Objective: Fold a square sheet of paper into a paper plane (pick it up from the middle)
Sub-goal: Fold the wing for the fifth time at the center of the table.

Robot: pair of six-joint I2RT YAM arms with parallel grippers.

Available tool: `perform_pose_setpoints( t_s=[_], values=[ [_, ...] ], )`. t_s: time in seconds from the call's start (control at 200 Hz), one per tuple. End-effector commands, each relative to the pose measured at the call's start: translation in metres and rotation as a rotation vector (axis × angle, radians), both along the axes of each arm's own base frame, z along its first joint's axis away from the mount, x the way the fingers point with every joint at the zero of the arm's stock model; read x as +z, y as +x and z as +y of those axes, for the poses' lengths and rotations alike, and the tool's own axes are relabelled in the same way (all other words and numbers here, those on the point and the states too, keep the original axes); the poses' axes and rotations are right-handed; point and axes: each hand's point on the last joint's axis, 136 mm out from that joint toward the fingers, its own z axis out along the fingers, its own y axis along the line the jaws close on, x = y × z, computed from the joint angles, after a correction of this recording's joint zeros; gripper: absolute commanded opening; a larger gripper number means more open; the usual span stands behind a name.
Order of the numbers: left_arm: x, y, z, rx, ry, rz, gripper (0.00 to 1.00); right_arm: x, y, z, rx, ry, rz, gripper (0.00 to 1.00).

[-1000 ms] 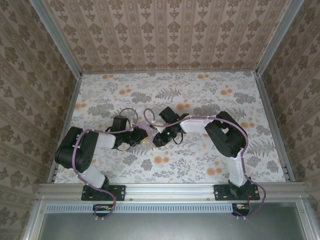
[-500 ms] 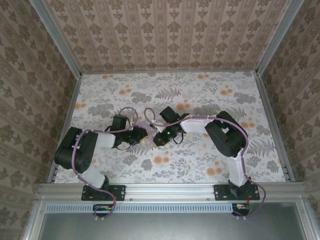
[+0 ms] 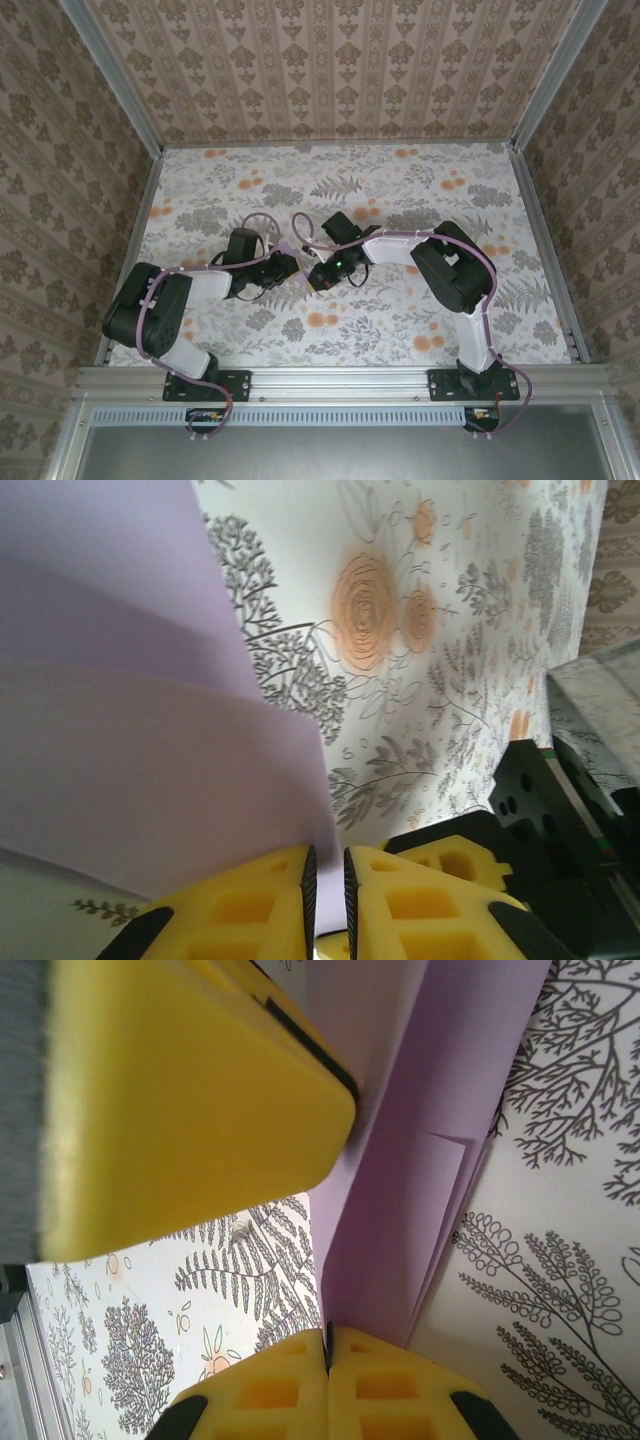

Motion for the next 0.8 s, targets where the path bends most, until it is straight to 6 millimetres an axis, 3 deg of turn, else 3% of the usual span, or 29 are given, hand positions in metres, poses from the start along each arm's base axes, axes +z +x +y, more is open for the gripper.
perform_pose_setpoints(
  t_s=[0.0, 0.415, 0.62, 0.795],
  values=[
    [-0.014, -0.003, 0.003, -0.001, 0.030, 0.016, 0.18, -0.012, -0.004, -0.004, -0.012, -0.019, 0.056, 0.05],
    [-0.032, -0.001, 0.009, 0.027, 0.082, 0.056, 0.17, -0.006, -0.003, -0.004, -0.024, -0.013, 0.073, 0.08],
    [-0.046, -0.004, 0.017, 0.052, 0.134, 0.116, 0.15, 0.021, 0.003, -0.013, -0.093, 0.027, 0.072, 0.24],
    [-0.051, -0.006, 0.020, 0.058, 0.145, 0.141, 0.13, 0.047, 0.009, -0.019, -0.176, 0.038, 0.023, 0.30]
  ],
)
